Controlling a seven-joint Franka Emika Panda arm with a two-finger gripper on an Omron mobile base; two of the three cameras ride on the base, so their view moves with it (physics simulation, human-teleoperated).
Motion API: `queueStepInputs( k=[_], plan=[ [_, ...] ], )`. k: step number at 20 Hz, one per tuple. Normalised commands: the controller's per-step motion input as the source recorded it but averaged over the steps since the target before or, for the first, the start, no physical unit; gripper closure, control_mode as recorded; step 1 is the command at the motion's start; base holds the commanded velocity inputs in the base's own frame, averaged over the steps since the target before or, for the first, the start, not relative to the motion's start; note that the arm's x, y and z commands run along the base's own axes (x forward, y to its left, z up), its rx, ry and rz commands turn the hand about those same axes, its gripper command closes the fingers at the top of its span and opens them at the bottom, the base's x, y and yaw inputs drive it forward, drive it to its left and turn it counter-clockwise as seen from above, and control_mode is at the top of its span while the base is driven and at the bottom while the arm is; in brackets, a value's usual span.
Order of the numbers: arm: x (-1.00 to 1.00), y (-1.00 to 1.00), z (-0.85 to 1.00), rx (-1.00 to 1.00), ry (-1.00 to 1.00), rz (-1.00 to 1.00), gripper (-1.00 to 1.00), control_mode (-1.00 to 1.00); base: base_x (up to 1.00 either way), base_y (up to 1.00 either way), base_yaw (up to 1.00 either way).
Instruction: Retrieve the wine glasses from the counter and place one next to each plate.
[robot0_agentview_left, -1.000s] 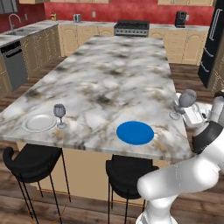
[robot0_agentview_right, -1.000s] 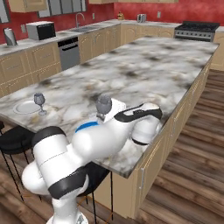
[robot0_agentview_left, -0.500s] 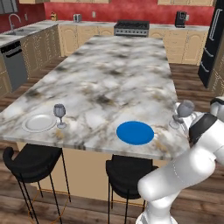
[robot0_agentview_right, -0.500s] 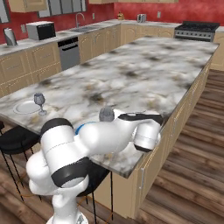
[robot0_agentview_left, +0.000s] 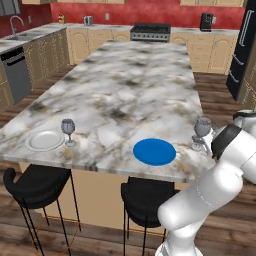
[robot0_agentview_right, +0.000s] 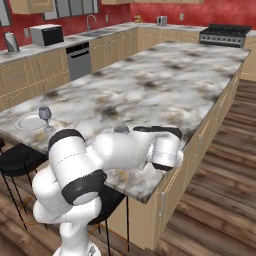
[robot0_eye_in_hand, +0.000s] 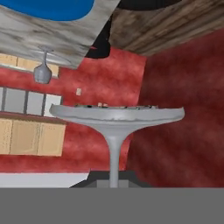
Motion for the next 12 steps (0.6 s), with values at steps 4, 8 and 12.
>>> queueStepInputs(
  k=[4,8,12],
  plan=[
    [0.38,-0.01,-0.15,0.00,0.08,0.01,1.00,-1.00,0.00,0.00,0.00],
    [0.26,-0.04,-0.22,0.00,0.00,0.03,1.00,-1.00,0.00,0.00,0.00],
    [0.20,0.00,-0.36,0.00,0.01,0.02,1.00,-1.00,0.00,0.00,0.00]
  ],
)
